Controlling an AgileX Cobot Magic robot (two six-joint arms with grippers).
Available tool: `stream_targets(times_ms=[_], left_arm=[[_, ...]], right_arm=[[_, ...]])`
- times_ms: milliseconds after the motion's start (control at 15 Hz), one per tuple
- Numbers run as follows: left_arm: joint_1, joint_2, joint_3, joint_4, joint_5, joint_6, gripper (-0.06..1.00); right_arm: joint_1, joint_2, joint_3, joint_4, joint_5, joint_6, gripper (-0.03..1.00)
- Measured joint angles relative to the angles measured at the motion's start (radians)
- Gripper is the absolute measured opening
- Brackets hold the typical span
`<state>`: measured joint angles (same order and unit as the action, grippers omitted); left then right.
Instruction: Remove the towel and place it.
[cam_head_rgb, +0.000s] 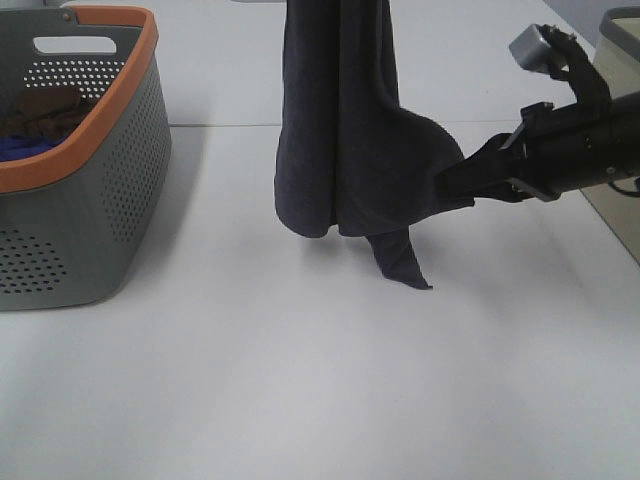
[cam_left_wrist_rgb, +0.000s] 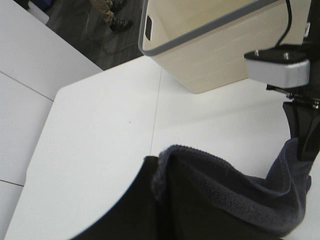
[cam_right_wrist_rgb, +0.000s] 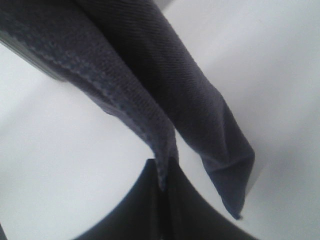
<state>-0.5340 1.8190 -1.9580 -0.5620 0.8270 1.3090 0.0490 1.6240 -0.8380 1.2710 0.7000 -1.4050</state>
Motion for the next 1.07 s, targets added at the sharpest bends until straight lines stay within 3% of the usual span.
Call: stream_targets(times_ms=[133,267,400,533,733,933,1067], left_arm=[[0.0,0.017,0.0,0.042,-0.001,-0.096,0.0],[0.0,0.018,0.0,0.09,-0.007,-0.287,0.0],[0.0,0.018,0.0,0.163,-0.009,-0.461,0.0],[0.0,0.02,0.0,0.316,-0.01,-0.699,0.0],[0.0,0.032,0.0,0.5,-0.002,-1.014,0.0],[0.0,0.071,0.0,0.588,-0.025,-1.093,0.0],[0.006,0.092,0.0,0.598,-0.148,-1.117,0.0]], right_arm=[[0.0,-0.032,-0.115,-0.293,0.072,0.319,0.0],[0.0,-0.033,-0.261,-0.556,0.2,0.629,0.0],[0.0,-0.033,-0.388,-0.682,0.313,0.791,0.0],[0.0,-0.033,-0.564,-0.799,0.413,0.938,0.0],[0.0,-0.032,-0.736,-0.937,0.463,1.03,0.0],[0.0,0.015,-0.808,-1.001,0.451,1.034,0.0],[0.0,0.08,-0.856,-1.015,0.331,1.027,0.0]])
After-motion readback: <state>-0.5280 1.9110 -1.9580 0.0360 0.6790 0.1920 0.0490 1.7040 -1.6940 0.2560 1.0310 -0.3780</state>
